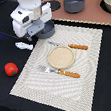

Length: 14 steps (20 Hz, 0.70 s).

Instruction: Place the pan onto the stove and place the fish and sausage into the pan.

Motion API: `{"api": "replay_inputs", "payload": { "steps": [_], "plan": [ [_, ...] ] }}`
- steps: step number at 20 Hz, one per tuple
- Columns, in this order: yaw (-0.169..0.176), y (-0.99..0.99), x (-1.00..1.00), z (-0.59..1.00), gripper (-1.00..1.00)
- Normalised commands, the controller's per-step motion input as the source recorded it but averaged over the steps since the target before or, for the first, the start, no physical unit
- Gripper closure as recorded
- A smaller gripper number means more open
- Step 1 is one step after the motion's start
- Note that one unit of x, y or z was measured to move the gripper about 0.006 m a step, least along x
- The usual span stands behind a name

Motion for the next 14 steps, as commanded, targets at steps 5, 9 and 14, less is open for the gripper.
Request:
{"api": "replay_inputs", "payload": {
  "steps": [5,9,14],
  "plan": [
    [-0.007,0.0,-0.05,0.0,1.0],
    [-0.004,0.0,-0.05,-0.08,1.0],
    [0.0,0.0,-0.01,-0.06,1.0]
  ]
}}
